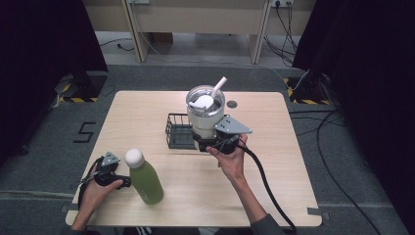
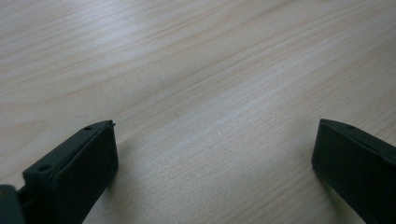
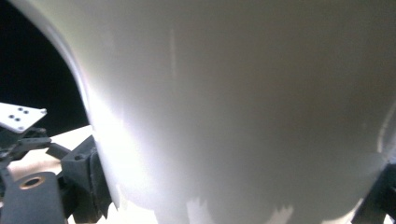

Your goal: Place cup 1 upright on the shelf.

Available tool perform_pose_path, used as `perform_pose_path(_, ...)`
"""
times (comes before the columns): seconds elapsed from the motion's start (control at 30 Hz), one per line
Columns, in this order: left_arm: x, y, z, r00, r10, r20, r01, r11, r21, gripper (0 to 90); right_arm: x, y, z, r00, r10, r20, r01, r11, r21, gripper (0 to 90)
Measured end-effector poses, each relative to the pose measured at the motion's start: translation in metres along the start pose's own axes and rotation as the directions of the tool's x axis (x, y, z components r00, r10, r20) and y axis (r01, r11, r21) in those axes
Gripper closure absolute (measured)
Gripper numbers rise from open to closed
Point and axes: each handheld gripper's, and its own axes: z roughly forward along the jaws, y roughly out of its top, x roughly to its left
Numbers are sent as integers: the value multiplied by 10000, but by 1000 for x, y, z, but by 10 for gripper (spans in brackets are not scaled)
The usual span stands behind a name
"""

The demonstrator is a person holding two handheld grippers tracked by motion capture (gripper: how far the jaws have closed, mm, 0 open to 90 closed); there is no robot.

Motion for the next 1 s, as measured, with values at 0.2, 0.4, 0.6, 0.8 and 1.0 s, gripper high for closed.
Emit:
perform_pose_path(0.2, 0, 0, 0, 10000, 19, -1, -19, 10000, 18, 0, -13, 6, 1, 9996, 32, 292, -32, 10000, 9, 113)
perform_pose_path(0.4, 0, 0, 0, 10000, 16, 0, -16, 10000, 17, 0, -27, 10, 4, 9976, -16, 691, 13, 10000, 47, 113)
perform_pose_path(0.6, 0, 0, 0, 10000, -6, 7, 6, 10000, -13, 0, -41, 12, 5, 9946, 11, 1039, -31, 9998, 188, 113)
perform_pose_path(0.8, 0, 0, 0, 10000, -3, 0, 3, 10000, -1, 0, -54, 10, 8, 9914, 304, 1275, -326, 9993, 154, 113)
perform_pose_path(1.0, 0, 0, 0, 10000, -2, 4, 2, 10000, 2, 0, -63, 6, 16, 9884, 416, 1460, -452, 9988, 213, 113)
